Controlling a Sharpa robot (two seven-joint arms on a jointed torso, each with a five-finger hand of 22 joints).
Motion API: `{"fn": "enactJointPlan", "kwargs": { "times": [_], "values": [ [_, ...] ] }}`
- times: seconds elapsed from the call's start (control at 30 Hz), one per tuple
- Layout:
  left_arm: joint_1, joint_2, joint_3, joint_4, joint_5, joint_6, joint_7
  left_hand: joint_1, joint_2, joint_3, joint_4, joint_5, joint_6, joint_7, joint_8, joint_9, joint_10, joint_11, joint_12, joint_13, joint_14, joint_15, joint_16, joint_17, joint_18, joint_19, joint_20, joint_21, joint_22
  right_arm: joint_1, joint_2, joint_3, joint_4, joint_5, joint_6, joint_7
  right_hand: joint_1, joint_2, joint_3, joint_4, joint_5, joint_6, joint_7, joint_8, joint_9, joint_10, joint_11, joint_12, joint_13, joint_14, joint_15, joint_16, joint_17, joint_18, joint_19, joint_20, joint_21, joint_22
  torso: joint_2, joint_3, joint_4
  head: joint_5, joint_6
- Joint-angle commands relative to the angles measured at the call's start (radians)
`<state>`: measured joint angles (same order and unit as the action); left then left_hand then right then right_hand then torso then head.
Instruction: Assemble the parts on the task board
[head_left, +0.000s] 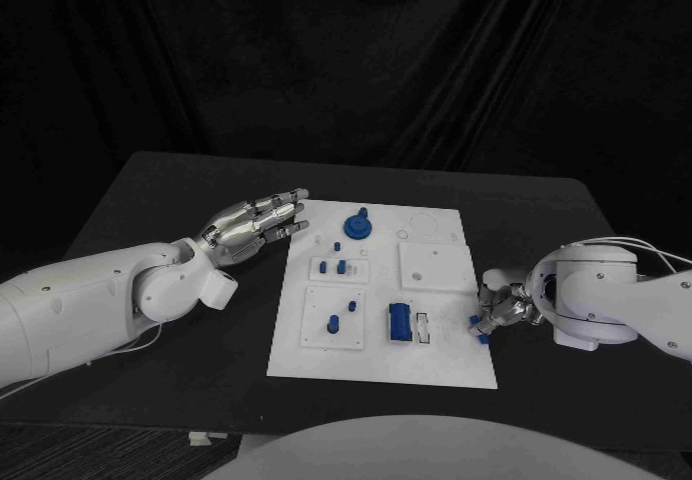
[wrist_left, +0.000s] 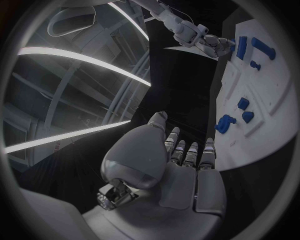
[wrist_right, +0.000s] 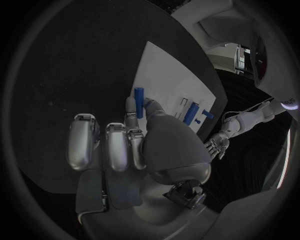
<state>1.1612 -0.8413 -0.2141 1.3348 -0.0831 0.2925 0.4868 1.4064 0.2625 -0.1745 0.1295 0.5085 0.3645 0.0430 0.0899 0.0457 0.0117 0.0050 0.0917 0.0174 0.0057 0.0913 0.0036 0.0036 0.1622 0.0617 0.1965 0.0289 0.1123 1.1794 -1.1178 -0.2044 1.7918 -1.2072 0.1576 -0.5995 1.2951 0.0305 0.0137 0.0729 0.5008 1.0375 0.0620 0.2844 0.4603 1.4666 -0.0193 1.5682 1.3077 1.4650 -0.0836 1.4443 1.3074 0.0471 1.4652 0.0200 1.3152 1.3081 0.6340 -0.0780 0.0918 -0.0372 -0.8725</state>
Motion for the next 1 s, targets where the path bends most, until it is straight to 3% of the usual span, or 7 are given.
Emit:
{"fn": "enactJointPlan", "kwargs": {
  "times": [0.03,0.2,0.4,0.63,0.83,1.0],
  "values": [
    [-0.002,0.0,0.001,0.002,0.002,0.016,0.007,-0.002,0.007,-0.002,-0.006,0.007,-0.002,0.004,0.005,0.001,0.001,0.004,0.006,0.001,0.001,0.009,0.002,0.0,0.012,0.002,0.004,0.001,-0.001,-0.008,-0.011,-0.004,0.008,0.014,-0.056,-0.019,-0.09,-0.029,0.32,-0.263,-0.005,0.005,0.004,0.003,0.004,0.104,0.006,0.003,0.263,0.066,0.005,0.003,0.042,0.009,0.019,0.011,0.006,0.188,0.0,-0.0002,0.0,0.001,0.0],
    [-0.002,0.001,0.001,0.001,0.002,0.014,0.005,-0.002,0.007,-0.002,-0.007,0.007,-0.002,0.004,0.005,0.001,0.001,0.004,0.006,0.001,0.001,0.009,0.002,0.0,0.012,0.002,0.004,0.001,-0.001,0.002,-0.047,-0.004,0.036,0.072,-0.078,-0.021,-0.12,-0.035,0.349,-0.276,-0.004,0.008,0.001,0.009,0.009,0.104,0.005,0.003,0.263,0.068,0.004,0.006,0.045,0.01,0.018,0.01,0.003,0.187,0.0,0.0004,0.0003,0.007,0.0],
    [-0.002,0.002,0.001,-0.001,0.002,0.016,0.003,-0.004,0.002,-0.004,-0.011,0.008,-0.001,0.004,0.005,0.001,0.001,0.005,0.007,0.001,0.002,0.008,0.003,0.0,0.012,0.003,0.004,0.002,-0.001,0.055,-0.07,-0.004,0.07,0.172,-0.09,-0.021,-0.135,-0.036,0.354,-0.274,-0.006,0.004,0.0,0.008,0.009,0.104,0.005,0.003,0.263,0.069,0.003,0.01,0.05,0.009,0.02,0.009,0.007,0.188,-0.001,0.0,0.0001,-0.001,0.0],
    [-0.002,0.006,0.001,-0.002,0.002,0.019,0.002,-0.004,0.001,-0.005,-0.012,0.009,-0.002,0.004,0.005,0.001,0.001,0.005,0.007,0.001,0.001,0.008,0.003,0.0,0.012,0.003,0.004,0.001,-0.002,0.098,-0.052,-0.004,0.086,0.282,-0.095,-0.019,-0.15,-0.037,0.357,-0.27,-0.009,0.003,-0.002,0.007,0.009,0.104,0.004,0.003,0.263,0.07,0.003,0.013,0.054,0.008,0.022,0.009,0.012,0.19,0.0,-0.0001,0.0011,-0.004,0.0],
    [-0.002,0.004,0.001,0.0,0.002,0.019,0.001,-0.004,0.0,-0.005,-0.013,0.01,-0.001,0.005,0.006,0.001,0.001,0.005,0.007,0.001,0.001,0.008,0.003,0.0,0.012,0.003,0.004,0.002,-0.001,0.106,-0.009,-0.004,0.07,0.352,-0.088,-0.019,-0.164,-0.037,0.36,-0.265,-0.013,-0.001,-0.003,0.005,0.008,0.104,0.003,0.003,0.263,0.069,0.002,0.012,0.052,0.008,0.023,0.008,0.014,0.19,0.0,-0.0001,0.0004,-0.001,0.0],
    [-0.002,0.0,0.001,0.003,0.002,0.02,0.001,-0.006,-0.003,-0.006,-0.016,0.015,0.0,0.005,0.006,0.001,0.001,0.005,0.008,0.001,0.002,0.008,0.003,0.001,0.012,0.004,0.004,0.002,-0.002,0.09,0.02,-0.004,0.051,0.38,-0.089,-0.018,-0.184,-0.035,0.362,-0.254,-0.03,-0.007,-0.004,0.002,0.006,0.104,0.002,0.003,0.263,0.069,0.002,0.012,0.051,0.008,0.023,0.008,0.014,0.19,0.0,-0.0001,0.0012,0.001,0.0]
  ]
}}
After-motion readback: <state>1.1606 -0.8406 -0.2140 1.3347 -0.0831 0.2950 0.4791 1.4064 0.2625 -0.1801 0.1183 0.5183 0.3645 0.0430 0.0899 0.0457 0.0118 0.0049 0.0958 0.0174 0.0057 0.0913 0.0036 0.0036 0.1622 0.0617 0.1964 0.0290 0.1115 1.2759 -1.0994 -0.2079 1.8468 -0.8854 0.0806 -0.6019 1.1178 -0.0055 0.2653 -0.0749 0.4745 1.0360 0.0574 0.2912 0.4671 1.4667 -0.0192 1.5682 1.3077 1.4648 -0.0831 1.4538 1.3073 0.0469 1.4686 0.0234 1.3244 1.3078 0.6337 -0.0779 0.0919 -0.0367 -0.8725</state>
